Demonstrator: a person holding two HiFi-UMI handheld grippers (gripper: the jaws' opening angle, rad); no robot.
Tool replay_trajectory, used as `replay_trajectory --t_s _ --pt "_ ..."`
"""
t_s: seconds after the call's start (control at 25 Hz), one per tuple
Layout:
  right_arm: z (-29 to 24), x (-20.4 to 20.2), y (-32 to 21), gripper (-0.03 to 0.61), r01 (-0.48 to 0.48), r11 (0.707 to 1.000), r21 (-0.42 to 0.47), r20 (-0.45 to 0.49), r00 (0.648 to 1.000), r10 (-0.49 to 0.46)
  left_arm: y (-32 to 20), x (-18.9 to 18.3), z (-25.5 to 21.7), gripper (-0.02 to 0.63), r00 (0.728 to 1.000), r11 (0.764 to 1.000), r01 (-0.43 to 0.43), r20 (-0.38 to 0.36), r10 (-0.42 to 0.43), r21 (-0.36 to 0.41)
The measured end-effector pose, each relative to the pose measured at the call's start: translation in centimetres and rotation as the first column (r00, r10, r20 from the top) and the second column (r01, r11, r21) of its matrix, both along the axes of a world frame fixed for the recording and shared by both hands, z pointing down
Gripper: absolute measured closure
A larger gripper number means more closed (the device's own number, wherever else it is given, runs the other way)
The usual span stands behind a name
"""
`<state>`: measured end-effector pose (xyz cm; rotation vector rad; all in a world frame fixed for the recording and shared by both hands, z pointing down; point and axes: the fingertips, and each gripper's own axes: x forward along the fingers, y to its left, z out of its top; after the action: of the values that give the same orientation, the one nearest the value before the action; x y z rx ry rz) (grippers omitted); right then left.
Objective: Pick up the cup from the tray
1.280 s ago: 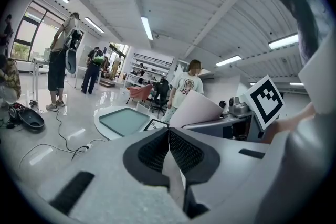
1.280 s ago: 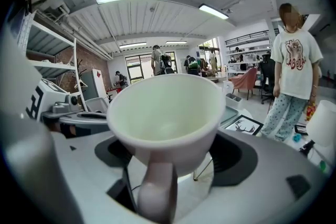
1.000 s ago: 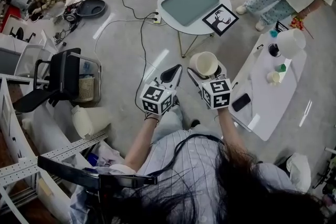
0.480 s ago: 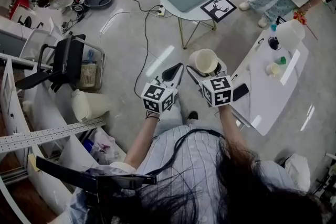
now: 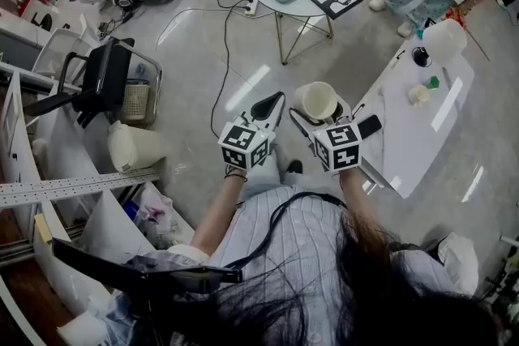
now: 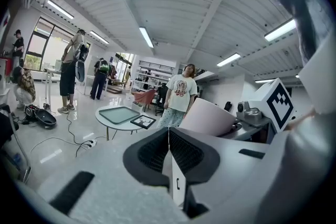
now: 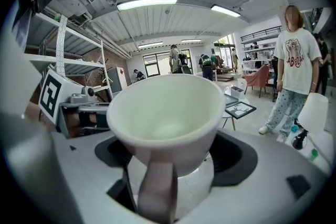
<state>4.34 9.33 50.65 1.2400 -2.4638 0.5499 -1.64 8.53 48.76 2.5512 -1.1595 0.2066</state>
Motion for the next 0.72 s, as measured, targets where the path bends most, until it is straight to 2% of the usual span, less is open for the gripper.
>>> replay_trajectory --t_s 0.2,0.4,0.56,0.72 --pt "0.1 0.4 3.8 0.160 0.000 1.000 0.011 0.009 1.000 0.000 2.6 0.4 -0.1 0.600 1.000 1.000 -0.007 0.003 0.007 0.023" --pt "-0.2 0.3 1.4 0.160 0.013 1.000 -0.006 0.001 1.000 -0.013 -0.9 0.2 -0.5 0.600 1.000 1.000 -0.002 -0.003 0.002 0.017" --pt "-0.2 0.7 2.4 0.161 -0.001 1.000 -0.013 0.000 1.000 0.001 -0.4 0.6 -0.8 0.600 1.000 1.000 -0.015 -0.003 0.015 0.021" --pt "-0.4 0.4 1.1 0.160 -0.010 1.000 -0.016 -0.002 1.000 0.010 -1.7 0.2 -0.9 0.600 1.000 0.999 -0.025 -0.005 0.025 0.020"
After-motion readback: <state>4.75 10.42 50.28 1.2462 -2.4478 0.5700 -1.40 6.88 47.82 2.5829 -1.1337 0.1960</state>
